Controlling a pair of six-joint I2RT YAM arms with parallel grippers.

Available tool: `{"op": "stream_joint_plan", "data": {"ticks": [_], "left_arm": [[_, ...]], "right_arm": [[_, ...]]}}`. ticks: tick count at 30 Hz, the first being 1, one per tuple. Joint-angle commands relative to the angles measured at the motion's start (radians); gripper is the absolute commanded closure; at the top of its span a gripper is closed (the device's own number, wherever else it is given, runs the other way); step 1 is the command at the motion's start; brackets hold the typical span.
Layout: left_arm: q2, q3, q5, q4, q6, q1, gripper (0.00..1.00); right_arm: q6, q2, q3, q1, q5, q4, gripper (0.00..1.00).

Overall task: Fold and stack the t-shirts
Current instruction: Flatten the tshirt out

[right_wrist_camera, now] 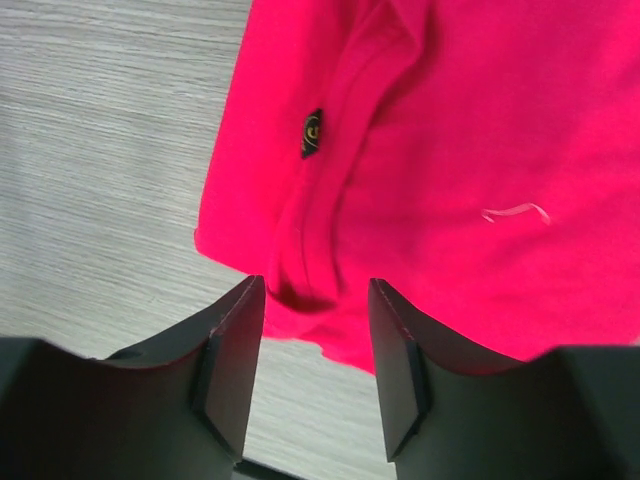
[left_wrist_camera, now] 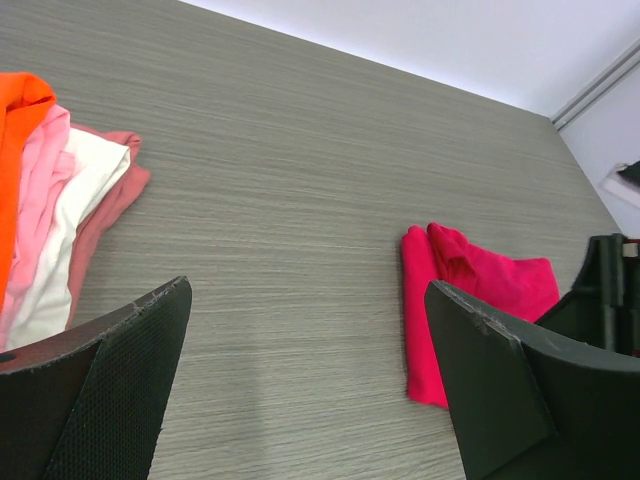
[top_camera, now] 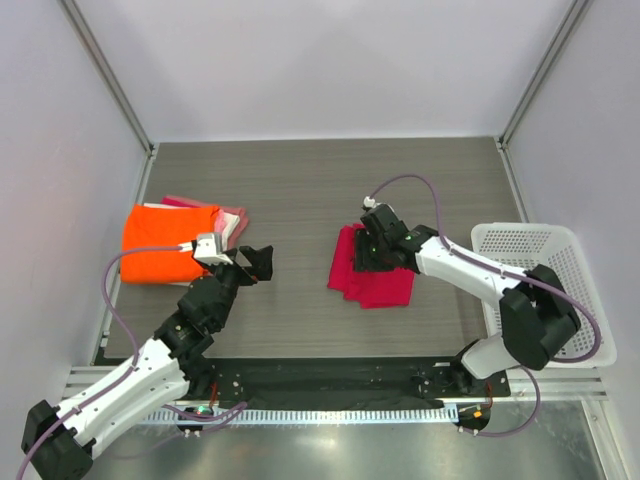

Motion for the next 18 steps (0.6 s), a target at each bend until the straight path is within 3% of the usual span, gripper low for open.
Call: {"op": "stream_joint_plan", "data": {"ticks": [1, 11, 17, 18], "left_arm": [[-0.006, 0.008, -0.016, 0.023, 0.005, 0.001, 0.00], [-0.004, 0.008, -0.013, 0.023, 0.005, 0.001, 0.01], [-0.011, 0.007, -0.014, 0.021, 0.005, 0.001, 0.00], [-0.009, 0.007, -0.014, 0.021, 0.005, 0.001, 0.00]], "right_arm": [[0.038, 0.036, -0.015, 0.000, -0.054, 0.118, 0.48], [0.078, 0.142, -0.047, 0.016, -0.132, 0.195, 0.47], [0.081, 0.151, -0.042, 0.026, -0.168, 0.218, 0.73], [0.078, 0.153, -0.038, 0.026, -0.171, 0.218, 0.91]]}}
